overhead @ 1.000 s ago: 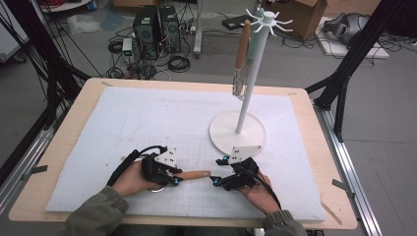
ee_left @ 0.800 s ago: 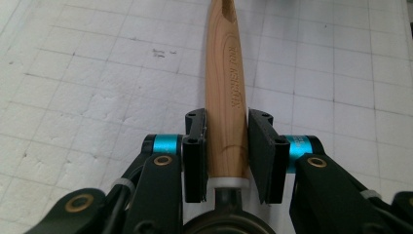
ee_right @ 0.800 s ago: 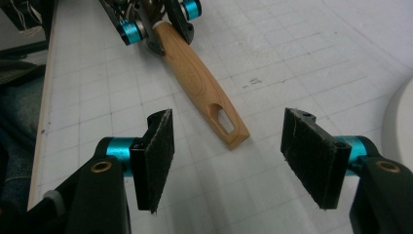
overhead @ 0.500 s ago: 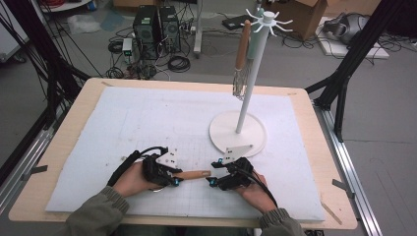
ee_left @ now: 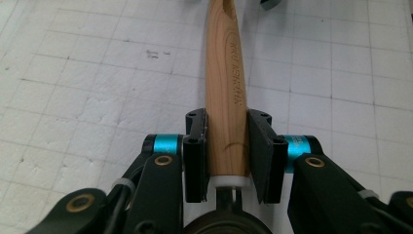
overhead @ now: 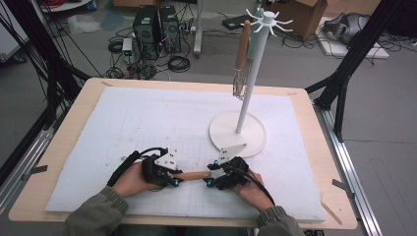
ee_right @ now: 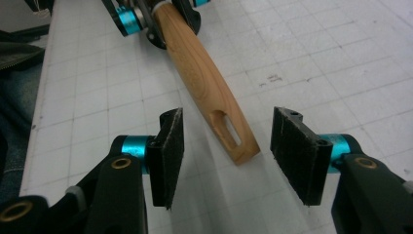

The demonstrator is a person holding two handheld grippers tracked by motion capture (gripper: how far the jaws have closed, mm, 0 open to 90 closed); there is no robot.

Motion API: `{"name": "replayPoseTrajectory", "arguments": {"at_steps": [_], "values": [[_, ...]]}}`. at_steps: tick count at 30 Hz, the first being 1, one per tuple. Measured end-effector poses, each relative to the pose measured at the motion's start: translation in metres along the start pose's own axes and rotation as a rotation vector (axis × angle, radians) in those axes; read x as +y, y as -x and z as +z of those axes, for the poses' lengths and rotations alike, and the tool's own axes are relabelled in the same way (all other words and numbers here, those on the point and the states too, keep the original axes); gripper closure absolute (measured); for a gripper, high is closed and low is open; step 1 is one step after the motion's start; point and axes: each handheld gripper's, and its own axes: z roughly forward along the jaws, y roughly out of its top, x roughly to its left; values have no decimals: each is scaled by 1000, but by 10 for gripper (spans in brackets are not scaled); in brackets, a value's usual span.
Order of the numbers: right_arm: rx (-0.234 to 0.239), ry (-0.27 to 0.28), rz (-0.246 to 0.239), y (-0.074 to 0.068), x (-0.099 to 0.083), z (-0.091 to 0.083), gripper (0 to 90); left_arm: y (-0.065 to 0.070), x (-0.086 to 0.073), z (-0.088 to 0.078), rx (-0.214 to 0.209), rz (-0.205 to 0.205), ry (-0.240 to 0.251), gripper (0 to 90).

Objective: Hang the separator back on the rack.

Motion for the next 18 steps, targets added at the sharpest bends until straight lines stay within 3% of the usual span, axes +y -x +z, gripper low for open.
{"name": "replayPoseTrajectory", "arguments": {"at_steps": [11,18], "values": [[49,-22,-25,2,0,6,642,1,1,-6,-10,16,11,702],[106,42,9,4,0,-3,686,3,0,-10,-18,15,44,699]]}}
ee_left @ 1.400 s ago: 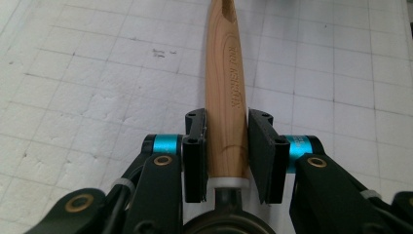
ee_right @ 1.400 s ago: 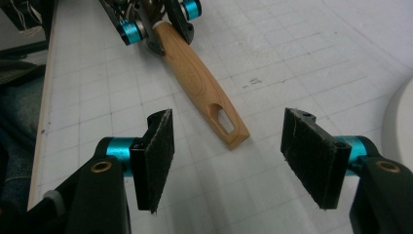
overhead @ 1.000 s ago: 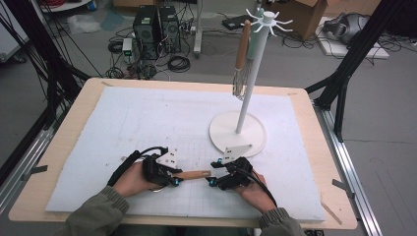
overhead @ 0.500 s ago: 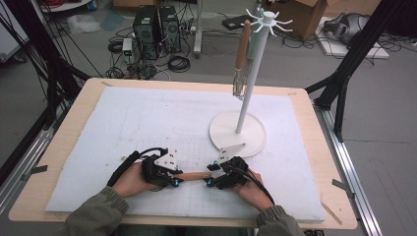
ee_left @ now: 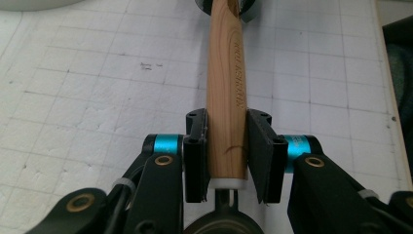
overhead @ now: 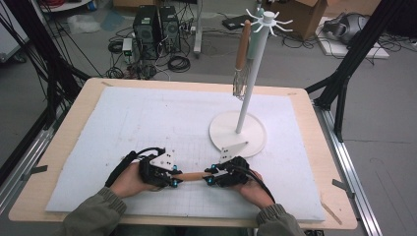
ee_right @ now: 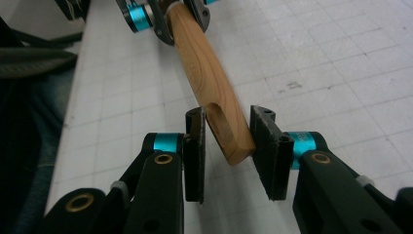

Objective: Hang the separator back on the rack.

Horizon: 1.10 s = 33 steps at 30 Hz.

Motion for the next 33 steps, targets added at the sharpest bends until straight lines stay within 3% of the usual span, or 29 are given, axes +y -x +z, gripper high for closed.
{"name": "replayPoseTrajectory", "arguments": {"at_steps": [10,16,22,27,33], "values": [[58,56,4,-7,6,-8,730,0,-1,-1,7,-13,-14,645],[47,78,-20,-12,15,-13,730,0,-1,-8,9,-2,3,662],[8,129,-13,-14,27,-19,700,3,0,-14,6,-3,40,698],[-6,139,-7,-13,31,-19,667,1,-1,-20,10,-17,68,700],[15,184,35,-12,34,-18,660,-1,-1,-27,28,-38,121,701]]}}
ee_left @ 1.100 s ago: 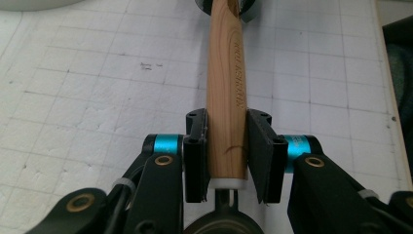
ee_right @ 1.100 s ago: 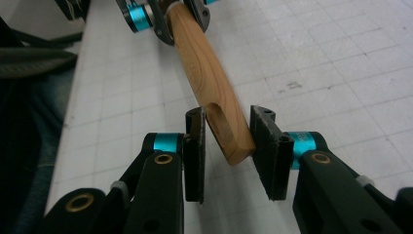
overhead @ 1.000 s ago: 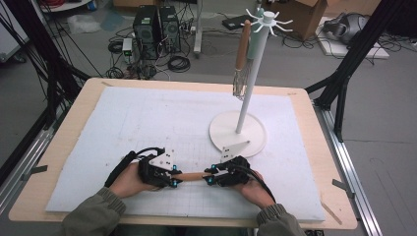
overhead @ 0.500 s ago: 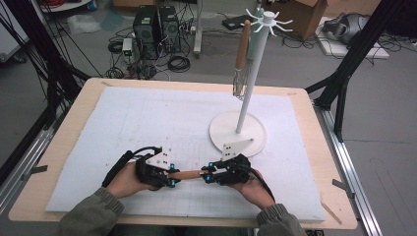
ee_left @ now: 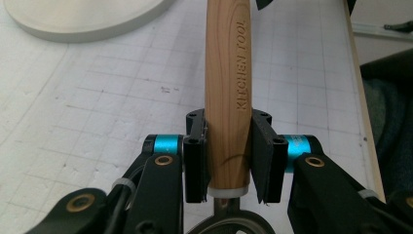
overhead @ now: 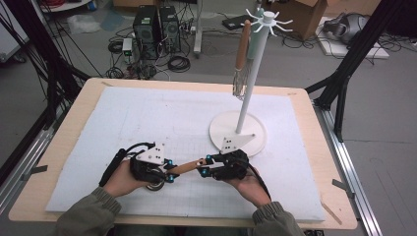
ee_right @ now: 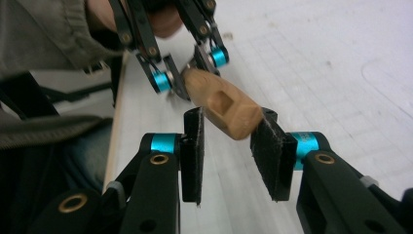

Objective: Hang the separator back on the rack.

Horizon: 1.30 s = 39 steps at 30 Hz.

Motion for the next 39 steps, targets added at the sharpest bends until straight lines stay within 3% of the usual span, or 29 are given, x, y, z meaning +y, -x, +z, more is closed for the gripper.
{"name": "replayPoseTrajectory", "arguments": {"at_steps": [6,13,24,26,35,39], "values": [[15,49,28,1,6,1,685,0,1,-1,15,-6,11,702],[68,71,33,2,14,-1,718,-2,2,-4,-18,-21,38,701],[109,75,-5,-1,29,-4,757,-6,0,-8,-53,-60,60,664],[97,73,-18,-2,32,-5,757,-6,0,-9,-60,-54,64,707],[74,108,-25,-7,37,-2,710,-5,2,-12,-49,-59,89,719],[71,98,-21,-7,38,4,697,-6,4,-15,-37,-70,119,719]]}}
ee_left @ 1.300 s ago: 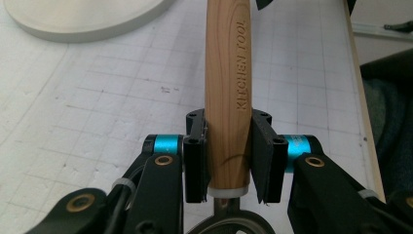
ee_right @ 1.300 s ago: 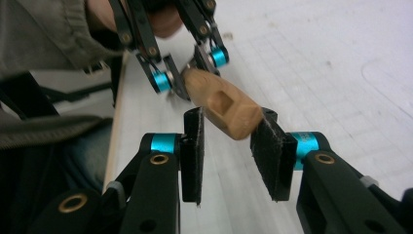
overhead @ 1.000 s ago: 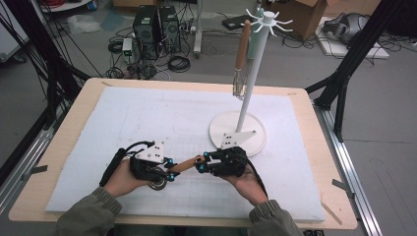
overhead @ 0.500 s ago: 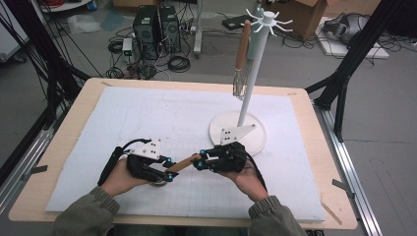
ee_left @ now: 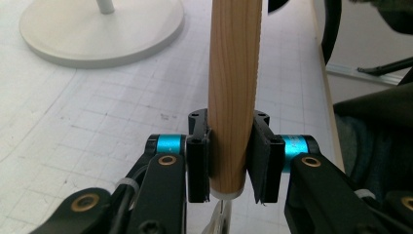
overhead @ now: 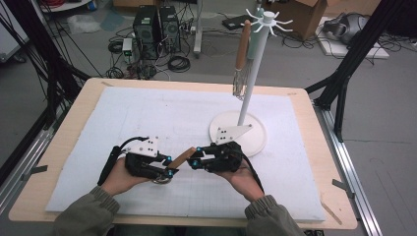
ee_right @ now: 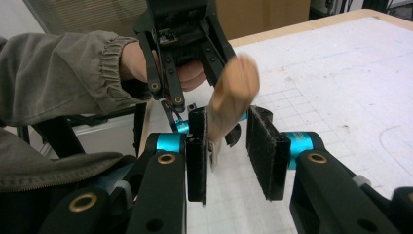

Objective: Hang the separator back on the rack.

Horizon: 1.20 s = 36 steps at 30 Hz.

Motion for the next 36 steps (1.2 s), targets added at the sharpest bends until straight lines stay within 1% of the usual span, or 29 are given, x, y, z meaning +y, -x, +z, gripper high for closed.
{"name": "replayPoseTrajectory", "arguments": {"at_steps": [1,2,4,5,7,10,12,18,23,25,27,29,31,32,36], "values": [[-1,1,3,0,0,1,683,0,0,0,-5,6,-2,720],[-2,9,4,0,1,3,676,1,0,1,-5,0,-2,720],[10,20,7,1,1,5,676,1,0,2,-2,5,-16,720],[9,23,5,0,2,6,683,1,0,3,-9,8,-15,720],[15,32,3,0,3,7,719,2,1,3,-4,6,-14,720],[20,37,-5,0,4,7,730,2,0,2,-17,10,-8,718],[33,43,-5,-1,5,7,732,2,0,2,-20,11,-5,714],[24,42,-33,-5,13,5,734,2,1,-1,-30,8,8,692],[24,47,-48,-7,19,4,735,3,3,-2,-22,15,10,710],[19,46,-54,-9,20,4,735,4,3,-1,-25,13,20,717],[18,60,-60,-10,21,5,734,5,4,-2,-15,15,23,720],[5,76,-67,-11,23,6,725,4,5,-2,-15,12,34,722],[2,63,-77,-12,22,8,708,5,6,-2,-12,6,48,722],[0,59,-73,-13,22,10,694,5,6,-3,-15,7,49,722],[2,43,-76,-14,19,18,689,5,8,-4,-17,7,57,722]]}}
